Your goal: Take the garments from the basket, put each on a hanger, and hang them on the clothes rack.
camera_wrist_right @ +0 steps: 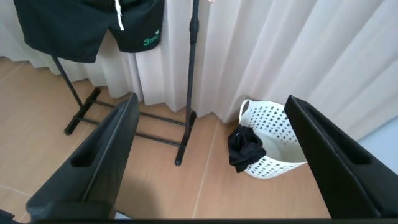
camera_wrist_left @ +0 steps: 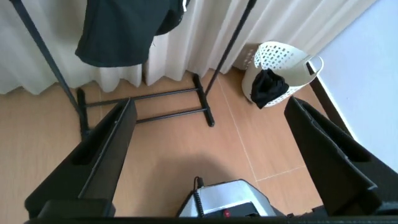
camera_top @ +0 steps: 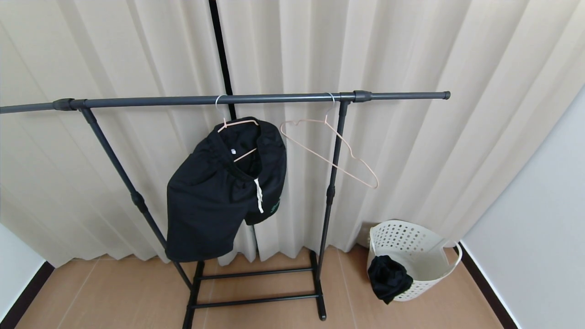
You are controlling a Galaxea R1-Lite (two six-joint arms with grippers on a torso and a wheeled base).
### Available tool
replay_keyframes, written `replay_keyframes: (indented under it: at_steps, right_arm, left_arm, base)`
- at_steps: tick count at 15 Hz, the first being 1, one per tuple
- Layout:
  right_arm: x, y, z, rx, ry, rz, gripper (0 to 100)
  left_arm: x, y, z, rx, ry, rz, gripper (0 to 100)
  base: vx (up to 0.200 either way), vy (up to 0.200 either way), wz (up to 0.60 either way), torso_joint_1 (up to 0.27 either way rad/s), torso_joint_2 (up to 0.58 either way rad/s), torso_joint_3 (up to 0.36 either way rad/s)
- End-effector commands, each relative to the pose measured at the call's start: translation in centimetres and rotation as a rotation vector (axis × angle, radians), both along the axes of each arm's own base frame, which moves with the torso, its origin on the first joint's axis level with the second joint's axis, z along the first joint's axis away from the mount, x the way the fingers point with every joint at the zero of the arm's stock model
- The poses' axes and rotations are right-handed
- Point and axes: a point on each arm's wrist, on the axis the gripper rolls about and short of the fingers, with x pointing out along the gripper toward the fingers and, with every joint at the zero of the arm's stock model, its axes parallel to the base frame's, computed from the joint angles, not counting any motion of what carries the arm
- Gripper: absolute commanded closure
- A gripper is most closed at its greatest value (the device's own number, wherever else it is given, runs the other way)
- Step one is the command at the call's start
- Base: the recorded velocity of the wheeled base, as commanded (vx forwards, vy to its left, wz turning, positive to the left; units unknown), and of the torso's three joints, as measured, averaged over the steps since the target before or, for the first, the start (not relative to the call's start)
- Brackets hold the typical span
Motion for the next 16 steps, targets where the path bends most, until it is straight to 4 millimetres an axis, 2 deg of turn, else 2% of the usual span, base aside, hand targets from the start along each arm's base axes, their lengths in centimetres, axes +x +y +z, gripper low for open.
replay_keyframes:
  at_steps: [1, 2, 3, 6, 7, 10, 13, 16]
  right_arm:
    - [-0.4, -0.1, 0.0, 0.014, -0.044, -0.063, 0]
    - [-0.4, -0.1, 0.0, 0.014, -0.044, -0.063, 0]
    - [-0.7, -0.1, -0.1, 0.019, -0.078, -0.129, 0]
    - [-1.1, -0.1, -0.1, 0.024, -0.127, -0.227, 0]
    - [-1.3, 0.0, -0.2, 0.023, -0.141, -0.276, 0]
    - [-1.8, 0.1, -0.3, 0.029, -0.198, -0.316, 0]
    - [-1.9, 0.0, -0.3, 0.048, -0.216, -0.315, 0]
    - [-1.9, 0.0, -0.2, 0.067, -0.216, -0.331, 0]
  left_arm:
    - [0.2, 0.2, 0.0, 0.095, -0.005, 0.060, 0]
    - [0.2, 0.2, 0.0, 0.095, -0.005, 0.060, 0]
    - [0.1, 0.4, -0.1, 0.166, -0.012, 0.162, 0]
    - [-0.2, 0.3, -0.1, 0.135, -0.031, 0.185, 0]
    - [-0.9, 0.3, -0.2, 0.147, -0.095, 0.208, 0]
    - [-2.7, 0.4, -0.5, 0.128, -0.316, 0.087, 0]
    - [-2.9, 0.3, -0.6, 0.130, -0.341, 0.109, 0]
    - [-3.0, 0.8, -1.1, 0.164, -0.284, 0.339, 0]
  base:
    - [0.000, 0.000, 0.00, 0.000, 0.00, 0.000]
    - [0.000, 0.000, 0.00, 0.000, 0.00, 0.000]
    - [0.000, 0.000, 0.00, 0.000, 0.00, 0.000]
    - [0.000, 0.000, 0.00, 0.000, 0.00, 0.000]
    - [0.000, 0.000, 0.00, 0.000, 0.00, 0.000]
    - [0.000, 0.000, 0.00, 0.000, 0.00, 0.000]
    - [0.000, 0.000, 0.00, 0.000, 0.00, 0.000]
    - [0.000, 0.000, 0.00, 0.000, 0.00, 0.000]
